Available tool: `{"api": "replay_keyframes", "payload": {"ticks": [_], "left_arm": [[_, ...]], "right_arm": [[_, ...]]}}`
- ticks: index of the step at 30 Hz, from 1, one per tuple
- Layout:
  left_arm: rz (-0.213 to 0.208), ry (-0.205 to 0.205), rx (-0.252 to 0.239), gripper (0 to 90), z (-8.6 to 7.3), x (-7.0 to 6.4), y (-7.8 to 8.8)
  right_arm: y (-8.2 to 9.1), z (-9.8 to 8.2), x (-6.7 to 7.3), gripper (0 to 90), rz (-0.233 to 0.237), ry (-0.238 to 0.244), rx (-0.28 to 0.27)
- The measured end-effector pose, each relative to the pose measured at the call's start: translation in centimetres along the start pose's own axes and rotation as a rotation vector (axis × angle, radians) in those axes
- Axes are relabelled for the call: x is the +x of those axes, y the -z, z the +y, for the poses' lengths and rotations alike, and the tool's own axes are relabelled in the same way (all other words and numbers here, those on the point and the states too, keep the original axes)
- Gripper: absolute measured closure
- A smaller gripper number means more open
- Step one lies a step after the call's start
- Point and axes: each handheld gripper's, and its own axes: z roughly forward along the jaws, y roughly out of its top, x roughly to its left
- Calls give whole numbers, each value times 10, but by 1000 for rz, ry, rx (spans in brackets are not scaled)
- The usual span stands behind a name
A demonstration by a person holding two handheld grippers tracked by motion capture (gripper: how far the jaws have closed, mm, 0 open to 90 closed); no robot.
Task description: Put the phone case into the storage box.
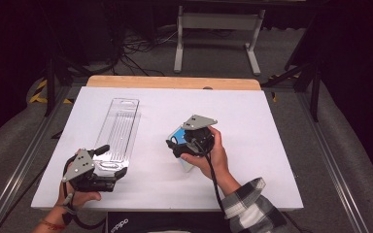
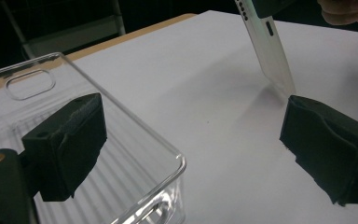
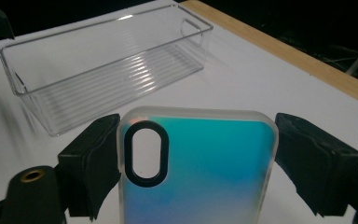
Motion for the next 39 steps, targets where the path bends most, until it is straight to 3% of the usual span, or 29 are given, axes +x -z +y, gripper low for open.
{"api": "replay_keyframes", "payload": {"ticks": [9, 19, 22, 26, 28, 32, 36, 39], "left_arm": [[-109, -52, -35, 124, 28, -26, -34], [-152, -11, -81, 197, 46, -40, -61], [-154, -22, -78, 218, 48, -43, -66], [-153, -12, -79, 283, 50, -45, -75], [-181, 5, -84, 323, 51, -46, -79], [-183, 4, -87, 478, 54, -46, -87], [-196, 23, -84, 558, 54, -44, -90], [-205, 32, -88, 681, 52, -42, -92]], "right_arm": [[20, 7, 9, 181, -27, 2, -130], [34, 9, 22, 180, -37, -42, -232], [35, 10, 26, 180, -57, -22, -243], [34, 9, 30, 180, -58, -22, -253], [33, 9, 32, 180, -57, -21, -254], [31, 6, 36, 180, -67, -23, -268], [30, 6, 39, 179, -66, -22, -273], [29, 4, 41, 179, -93, -24, -288]]}}
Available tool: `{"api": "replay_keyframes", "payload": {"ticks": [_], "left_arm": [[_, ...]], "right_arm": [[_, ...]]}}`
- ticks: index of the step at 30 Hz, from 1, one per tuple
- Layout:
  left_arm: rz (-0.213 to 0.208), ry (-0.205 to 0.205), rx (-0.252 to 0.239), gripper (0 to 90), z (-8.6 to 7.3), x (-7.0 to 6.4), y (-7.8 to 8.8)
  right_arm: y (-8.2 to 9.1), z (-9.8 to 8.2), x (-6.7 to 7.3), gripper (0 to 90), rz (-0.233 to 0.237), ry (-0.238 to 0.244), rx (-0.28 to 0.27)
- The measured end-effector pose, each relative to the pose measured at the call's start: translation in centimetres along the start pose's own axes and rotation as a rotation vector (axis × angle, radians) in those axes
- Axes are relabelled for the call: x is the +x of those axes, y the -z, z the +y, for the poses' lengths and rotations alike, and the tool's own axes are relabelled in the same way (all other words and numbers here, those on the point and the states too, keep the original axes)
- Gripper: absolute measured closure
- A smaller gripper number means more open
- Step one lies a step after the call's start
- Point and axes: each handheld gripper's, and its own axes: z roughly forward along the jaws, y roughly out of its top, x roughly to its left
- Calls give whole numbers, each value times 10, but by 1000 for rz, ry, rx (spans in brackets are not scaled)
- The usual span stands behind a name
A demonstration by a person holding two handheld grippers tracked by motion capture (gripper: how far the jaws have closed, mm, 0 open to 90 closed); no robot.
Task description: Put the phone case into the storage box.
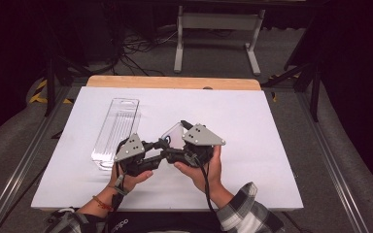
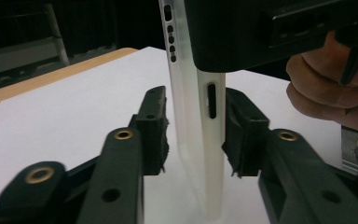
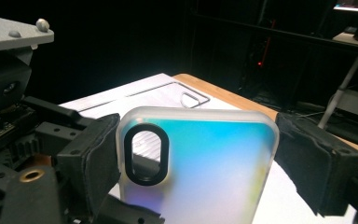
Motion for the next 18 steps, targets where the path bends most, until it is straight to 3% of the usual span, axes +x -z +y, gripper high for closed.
{"api": "replay_keyframes", "payload": {"ticks": [2, 5, 12, 18], "left_arm": [[-1, 9, -4, 734, 0, 0, 1], [-3, -13, 10, 805, 1, 0, 2], [0, -58, 35, 814, 2, -2, 5], [-14, -103, 46, 818, 5, -4, 8]], "right_arm": [[0, 0, 1, 179, -2, -1, -1], [0, -2, 1, 179, -8, -19, -9], [-1, -3, 2, 175, 2, -45, 2], [3, -2, 1, 172, 35, -21, -17]]}}
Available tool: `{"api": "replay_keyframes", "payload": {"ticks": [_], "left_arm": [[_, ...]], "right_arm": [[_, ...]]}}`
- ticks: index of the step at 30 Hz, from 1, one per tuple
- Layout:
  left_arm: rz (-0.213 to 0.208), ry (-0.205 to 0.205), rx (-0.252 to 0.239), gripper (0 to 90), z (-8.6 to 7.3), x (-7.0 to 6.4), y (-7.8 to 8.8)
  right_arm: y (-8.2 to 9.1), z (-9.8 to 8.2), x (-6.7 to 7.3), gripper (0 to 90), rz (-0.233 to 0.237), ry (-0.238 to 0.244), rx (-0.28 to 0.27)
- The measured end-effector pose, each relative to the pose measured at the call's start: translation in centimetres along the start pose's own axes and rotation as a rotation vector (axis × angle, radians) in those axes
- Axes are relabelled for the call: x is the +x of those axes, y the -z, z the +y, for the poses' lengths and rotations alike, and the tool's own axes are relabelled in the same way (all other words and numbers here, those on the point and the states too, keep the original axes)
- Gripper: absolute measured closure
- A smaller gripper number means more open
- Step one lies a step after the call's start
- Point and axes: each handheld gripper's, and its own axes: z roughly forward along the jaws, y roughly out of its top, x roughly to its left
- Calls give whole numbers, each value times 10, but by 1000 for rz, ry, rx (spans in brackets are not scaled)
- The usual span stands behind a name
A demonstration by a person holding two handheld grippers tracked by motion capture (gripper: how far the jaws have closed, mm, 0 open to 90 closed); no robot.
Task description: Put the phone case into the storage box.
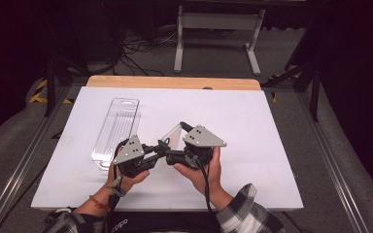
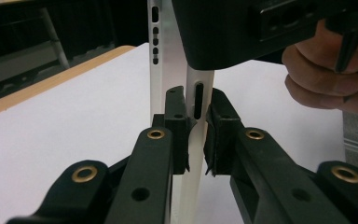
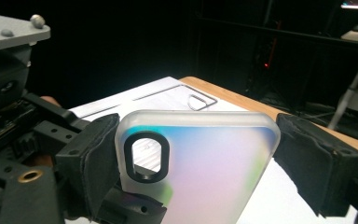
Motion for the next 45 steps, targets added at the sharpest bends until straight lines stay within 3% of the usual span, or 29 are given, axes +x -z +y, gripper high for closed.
{"api": "replay_keyframes", "payload": {"ticks": [4, 10, 15, 19, 22, 28, 34, 37, 45], "left_arm": [[9, -19, 3, 817, 1, 0, 2], [9, -46, 3, 819, 2, 2, 8], [11, -54, 12, 819, 2, 2, 11], [10, -63, 19, 818, 2, 3, 13], [10, -58, 15, 819, 2, 5, 16], [6, -62, 8, 818, 2, 6, 19], [-1, -81, 10, 819, 4, 10, 29], [2, -68, 1, 819, 4, 13, 33], [18, -76, -5, 819, 6, 16, 40]], "right_arm": [[4, -1, -4, 161, 36, -10, -1], [16, -1, -10, 125, 32, 28, -35], [29, -2, -20, 114, 37, 31, -53], [38, -5, -25, 119, 1, 116, -49], [43, -10, -29, 127, 10, 118, -47], [49, -19, -38, 129, -17, 133, -19], [59, -32, -49, 132, -65, 153, 28], [63, -39, -56, 132, -86, 146, 46], [73, -54, -63, 132, -101, 165, 42]]}}
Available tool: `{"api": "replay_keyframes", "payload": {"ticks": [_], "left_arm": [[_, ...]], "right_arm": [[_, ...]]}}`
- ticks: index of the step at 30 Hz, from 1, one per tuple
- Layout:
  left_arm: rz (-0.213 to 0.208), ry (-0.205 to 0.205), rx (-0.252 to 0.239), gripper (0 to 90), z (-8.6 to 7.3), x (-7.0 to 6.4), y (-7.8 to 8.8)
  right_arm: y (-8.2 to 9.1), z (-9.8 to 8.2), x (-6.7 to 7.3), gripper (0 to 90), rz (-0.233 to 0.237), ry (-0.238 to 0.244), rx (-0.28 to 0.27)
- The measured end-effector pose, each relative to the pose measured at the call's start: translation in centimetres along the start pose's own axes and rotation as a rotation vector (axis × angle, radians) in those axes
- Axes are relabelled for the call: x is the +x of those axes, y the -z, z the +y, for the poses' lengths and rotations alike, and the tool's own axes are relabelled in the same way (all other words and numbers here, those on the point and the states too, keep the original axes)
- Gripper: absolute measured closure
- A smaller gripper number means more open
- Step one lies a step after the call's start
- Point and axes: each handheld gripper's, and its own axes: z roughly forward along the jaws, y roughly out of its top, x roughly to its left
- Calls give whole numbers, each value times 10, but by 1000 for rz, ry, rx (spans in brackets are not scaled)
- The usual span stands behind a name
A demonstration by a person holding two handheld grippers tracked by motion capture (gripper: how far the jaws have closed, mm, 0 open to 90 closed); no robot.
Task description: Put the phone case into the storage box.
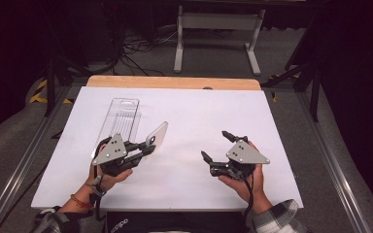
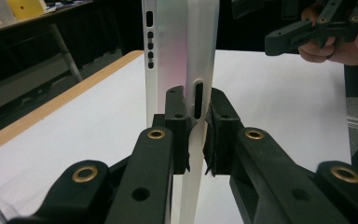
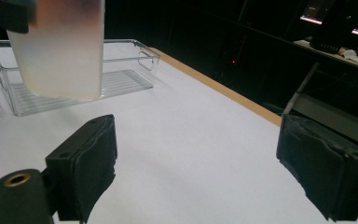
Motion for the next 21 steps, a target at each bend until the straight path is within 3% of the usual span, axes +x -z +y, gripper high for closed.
{"api": "replay_keyframes", "payload": {"ticks": [3, 9, 21], "left_arm": [[10, -19, 3, 819, 1, 1, 3], [28, -2, -17, 819, 2, 8, 11], [66, 13, -43, 819, 5, 21, 30]], "right_arm": [[-2, -6, 1, 132, -24, 23, 27], [-3, -15, -2, 134, -16, -7, 29], [-6, -18, -1, 139, -23, 15, 26]]}}
